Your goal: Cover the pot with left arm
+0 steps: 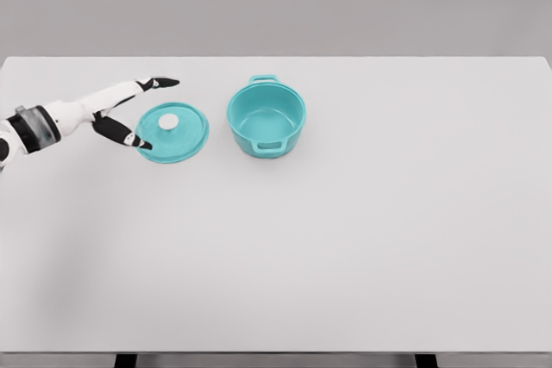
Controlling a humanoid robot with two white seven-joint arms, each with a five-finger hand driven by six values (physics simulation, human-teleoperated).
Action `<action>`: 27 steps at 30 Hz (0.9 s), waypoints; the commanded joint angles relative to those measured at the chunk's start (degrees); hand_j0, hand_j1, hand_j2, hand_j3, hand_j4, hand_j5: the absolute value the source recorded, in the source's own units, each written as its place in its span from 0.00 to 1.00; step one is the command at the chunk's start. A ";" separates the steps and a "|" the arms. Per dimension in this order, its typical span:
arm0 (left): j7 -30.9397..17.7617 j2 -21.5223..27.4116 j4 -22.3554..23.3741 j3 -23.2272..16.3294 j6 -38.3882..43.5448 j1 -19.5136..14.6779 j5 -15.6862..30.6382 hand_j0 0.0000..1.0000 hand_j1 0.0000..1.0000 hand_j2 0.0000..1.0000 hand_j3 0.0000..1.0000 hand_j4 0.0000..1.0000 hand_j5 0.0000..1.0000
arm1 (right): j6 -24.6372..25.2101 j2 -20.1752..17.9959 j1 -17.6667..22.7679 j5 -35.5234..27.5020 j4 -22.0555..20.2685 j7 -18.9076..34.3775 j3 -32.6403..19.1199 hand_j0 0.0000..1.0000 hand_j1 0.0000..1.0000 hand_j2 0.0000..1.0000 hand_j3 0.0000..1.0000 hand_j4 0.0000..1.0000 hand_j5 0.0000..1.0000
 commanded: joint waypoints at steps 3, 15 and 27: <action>-6.29 -0.66 1.29 -0.87 0.08 -1.23 1.43 0.94 0.94 0.94 0.94 0.94 0.94 | -0.03 0.00 0.00 0.09 0.00 -0.01 -0.01 1.00 1.00 1.00 1.00 1.00 1.00; -7.35 -7.69 14.30 -0.26 0.08 -5.27 -0.59 0.89 0.89 0.89 0.89 0.89 0.89 | -0.03 0.00 0.00 0.01 0.00 0.08 -0.01 1.00 1.00 1.00 1.00 1.00 1.00; -7.08 -8.48 16.85 -0.17 0.08 -6.51 -0.51 0.84 0.84 0.84 0.84 0.84 0.84 | -0.03 0.00 0.00 0.09 0.00 0.08 -0.01 1.00 1.00 1.00 1.00 1.00 1.00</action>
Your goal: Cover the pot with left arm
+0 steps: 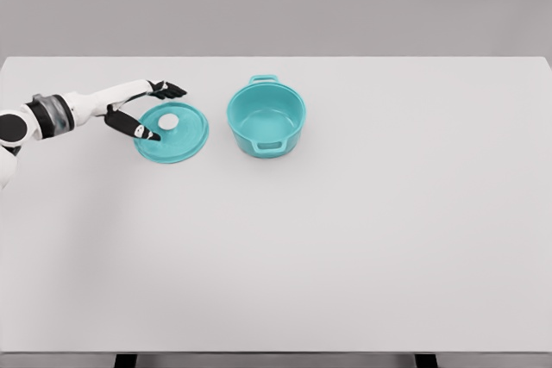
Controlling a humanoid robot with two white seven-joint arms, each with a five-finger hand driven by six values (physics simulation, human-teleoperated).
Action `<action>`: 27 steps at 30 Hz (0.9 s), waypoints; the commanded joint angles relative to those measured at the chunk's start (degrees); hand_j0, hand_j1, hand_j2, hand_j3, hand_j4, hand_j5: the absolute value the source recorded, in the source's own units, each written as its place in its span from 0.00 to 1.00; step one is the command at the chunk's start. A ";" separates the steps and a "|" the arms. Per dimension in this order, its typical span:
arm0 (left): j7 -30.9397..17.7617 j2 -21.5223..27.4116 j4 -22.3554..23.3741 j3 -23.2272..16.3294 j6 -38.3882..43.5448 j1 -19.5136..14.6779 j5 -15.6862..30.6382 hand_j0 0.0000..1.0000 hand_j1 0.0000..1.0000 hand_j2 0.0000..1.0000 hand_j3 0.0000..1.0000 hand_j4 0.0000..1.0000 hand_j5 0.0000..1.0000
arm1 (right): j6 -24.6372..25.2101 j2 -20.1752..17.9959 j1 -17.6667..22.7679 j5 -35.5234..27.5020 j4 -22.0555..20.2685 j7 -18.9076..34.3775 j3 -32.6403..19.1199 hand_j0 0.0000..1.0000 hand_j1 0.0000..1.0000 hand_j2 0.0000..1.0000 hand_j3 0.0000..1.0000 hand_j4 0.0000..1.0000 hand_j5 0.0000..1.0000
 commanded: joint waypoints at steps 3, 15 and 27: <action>0.08 -0.70 0.56 0.21 0.12 0.00 0.62 0.82 0.82 0.82 0.82 0.82 0.82 | -0.03 0.00 0.00 0.01 0.00 0.08 -0.01 1.00 1.00 1.00 1.00 1.00 1.00; 0.08 -0.52 0.47 -0.32 0.12 0.44 0.36 0.79 0.79 0.79 0.79 0.79 0.79 | -0.03 0.00 0.00 0.01 0.00 0.00 -0.01 1.00 1.00 1.00 1.00 1.00 1.00; -0.01 -0.70 0.03 -0.58 0.12 1.93 0.44 0.62 0.62 0.62 0.62 0.62 0.62 | -0.03 0.00 0.00 0.09 0.00 0.00 -0.01 1.00 1.00 1.00 1.00 1.00 1.00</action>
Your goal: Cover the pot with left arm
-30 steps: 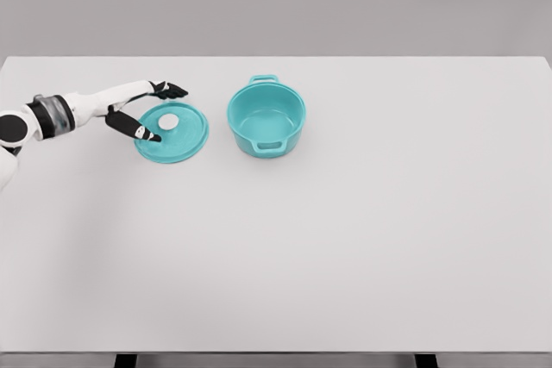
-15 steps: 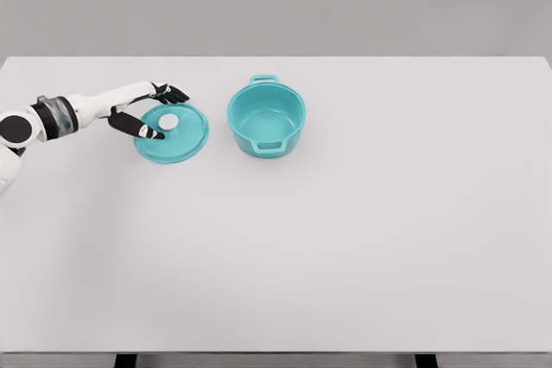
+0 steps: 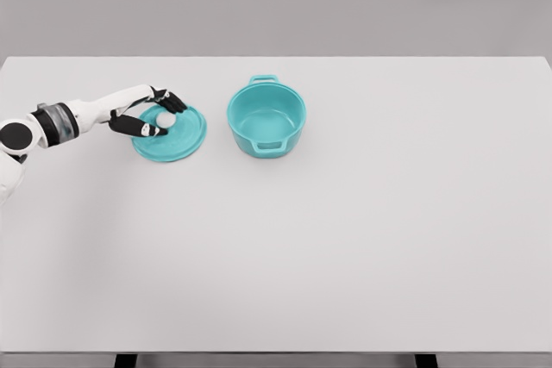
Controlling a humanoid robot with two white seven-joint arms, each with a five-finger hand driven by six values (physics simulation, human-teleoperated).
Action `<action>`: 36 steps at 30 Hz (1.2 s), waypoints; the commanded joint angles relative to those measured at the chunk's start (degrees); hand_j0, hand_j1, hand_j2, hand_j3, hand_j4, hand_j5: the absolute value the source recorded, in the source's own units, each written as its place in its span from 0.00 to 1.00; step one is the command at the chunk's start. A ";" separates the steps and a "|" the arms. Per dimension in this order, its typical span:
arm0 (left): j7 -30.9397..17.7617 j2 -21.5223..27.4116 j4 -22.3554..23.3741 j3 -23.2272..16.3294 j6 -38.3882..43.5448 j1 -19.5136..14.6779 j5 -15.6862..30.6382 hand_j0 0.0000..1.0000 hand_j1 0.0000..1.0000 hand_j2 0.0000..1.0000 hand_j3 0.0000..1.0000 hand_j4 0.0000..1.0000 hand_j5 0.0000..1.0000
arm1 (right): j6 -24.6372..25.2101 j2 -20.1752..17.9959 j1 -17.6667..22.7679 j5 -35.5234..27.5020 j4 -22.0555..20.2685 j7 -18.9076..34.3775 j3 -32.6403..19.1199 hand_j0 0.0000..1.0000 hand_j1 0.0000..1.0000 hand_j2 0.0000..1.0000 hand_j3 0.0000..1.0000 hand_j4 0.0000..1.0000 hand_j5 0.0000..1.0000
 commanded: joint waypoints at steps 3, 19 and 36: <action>-0.70 -0.06 0.28 -1.46 -0.58 0.27 -2.38 0.54 0.54 0.54 0.54 0.54 0.54 | -0.03 0.00 0.00 0.00 0.00 0.02 -0.01 1.00 1.00 1.00 1.00 1.00 1.00; -4.22 0.64 -4.56 -0.84 -0.58 -3.78 -1.06 0.41 0.41 0.41 0.41 0.41 0.41 | -0.03 0.00 0.00 0.00 0.00 0.02 -0.01 1.00 1.00 1.00 1.00 1.00 1.00; -4.77 -2.34 -7.20 -0.93 -0.58 -7.38 0.17 0.42 0.42 0.42 0.42 0.42 0.42 | -0.03 0.00 0.00 0.00 0.00 0.02 -0.01 1.00 1.00 1.00 1.00 1.00 1.00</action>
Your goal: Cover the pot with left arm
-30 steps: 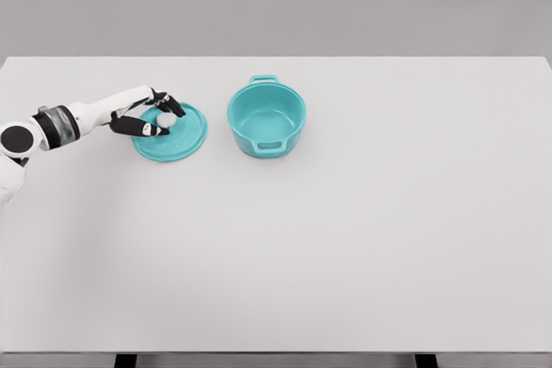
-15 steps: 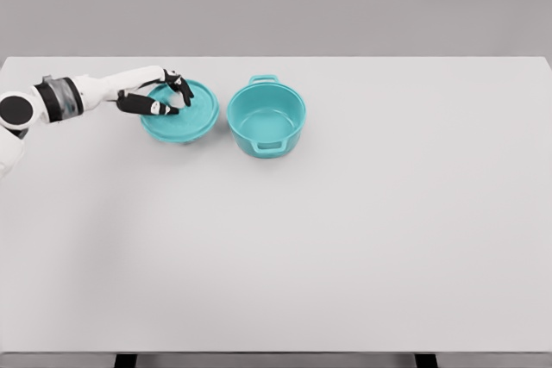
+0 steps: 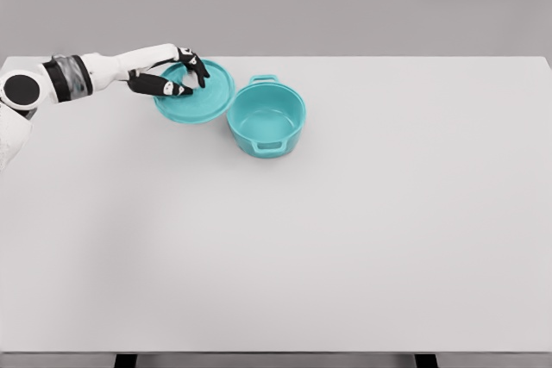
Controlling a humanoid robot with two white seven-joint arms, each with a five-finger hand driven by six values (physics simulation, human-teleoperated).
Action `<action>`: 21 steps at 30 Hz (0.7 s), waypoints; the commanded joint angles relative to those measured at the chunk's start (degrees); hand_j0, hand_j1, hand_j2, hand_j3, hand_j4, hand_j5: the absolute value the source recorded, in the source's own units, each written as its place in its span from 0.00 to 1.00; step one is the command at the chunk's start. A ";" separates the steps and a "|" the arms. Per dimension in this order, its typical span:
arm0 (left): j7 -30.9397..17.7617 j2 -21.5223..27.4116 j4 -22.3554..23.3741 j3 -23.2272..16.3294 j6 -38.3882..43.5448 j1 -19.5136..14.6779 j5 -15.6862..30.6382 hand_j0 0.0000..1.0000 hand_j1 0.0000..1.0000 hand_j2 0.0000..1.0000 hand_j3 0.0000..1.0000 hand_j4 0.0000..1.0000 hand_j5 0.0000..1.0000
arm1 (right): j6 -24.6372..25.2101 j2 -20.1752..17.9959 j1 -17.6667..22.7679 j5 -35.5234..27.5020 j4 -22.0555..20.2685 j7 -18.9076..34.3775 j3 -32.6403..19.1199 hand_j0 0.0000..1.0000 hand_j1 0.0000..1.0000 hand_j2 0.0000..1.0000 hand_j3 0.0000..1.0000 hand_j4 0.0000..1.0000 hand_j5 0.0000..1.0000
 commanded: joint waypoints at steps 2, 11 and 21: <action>0.04 -2.39 -0.04 -0.25 0.18 0.09 0.10 0.42 0.42 0.42 0.42 0.42 0.42 | -0.03 0.00 0.00 0.02 0.00 0.00 -0.01 1.00 1.00 1.00 1.00 1.00 1.00; 0.04 -8.89 2.60 0.01 0.18 0.44 -0.60 0.41 0.41 0.41 0.41 0.41 0.41 | -0.03 0.00 0.00 0.02 0.00 0.00 -0.01 1.00 1.00 1.00 1.00 1.00 1.00; 0.04 -13.29 6.20 0.10 0.18 0.18 -1.48 0.40 0.40 0.40 0.40 0.40 0.40 | -0.03 0.00 0.00 0.02 0.00 0.00 -0.01 1.00 1.00 1.00 1.00 1.00 1.00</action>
